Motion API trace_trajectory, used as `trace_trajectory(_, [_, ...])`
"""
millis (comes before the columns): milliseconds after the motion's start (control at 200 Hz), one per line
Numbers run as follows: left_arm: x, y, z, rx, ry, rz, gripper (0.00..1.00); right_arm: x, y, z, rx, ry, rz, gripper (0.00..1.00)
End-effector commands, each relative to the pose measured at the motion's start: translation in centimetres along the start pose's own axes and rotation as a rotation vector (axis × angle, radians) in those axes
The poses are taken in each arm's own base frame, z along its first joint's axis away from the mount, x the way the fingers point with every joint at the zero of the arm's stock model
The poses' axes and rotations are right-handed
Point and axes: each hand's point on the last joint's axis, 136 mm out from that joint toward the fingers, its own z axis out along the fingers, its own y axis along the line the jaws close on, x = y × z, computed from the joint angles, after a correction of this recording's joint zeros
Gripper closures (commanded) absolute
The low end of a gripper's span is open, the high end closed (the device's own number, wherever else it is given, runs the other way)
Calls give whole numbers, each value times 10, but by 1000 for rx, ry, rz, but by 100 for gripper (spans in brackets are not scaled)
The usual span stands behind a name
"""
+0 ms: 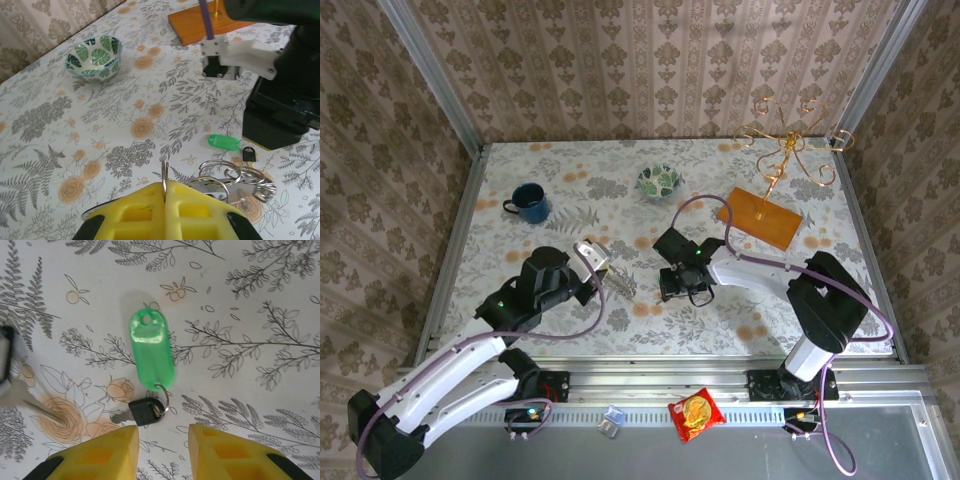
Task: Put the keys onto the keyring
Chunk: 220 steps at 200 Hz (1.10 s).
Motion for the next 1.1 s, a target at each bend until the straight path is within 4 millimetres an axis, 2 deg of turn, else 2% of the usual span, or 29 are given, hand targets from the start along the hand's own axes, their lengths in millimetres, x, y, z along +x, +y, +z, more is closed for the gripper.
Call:
trace_trajectory(0, [-10, -9, 0, 45, -49, 89, 100, 6, 0, 14, -38, 51, 22, 69])
trace_trajectory(405, [-10, -21, 1, 88, -53, 164, 100, 10, -2, 31, -49, 101, 9, 75])
trace_trajectory(1095, [-9, -25, 2, 106, -50, 178, 100, -3, 0, 28, -47, 72, 9, 80])
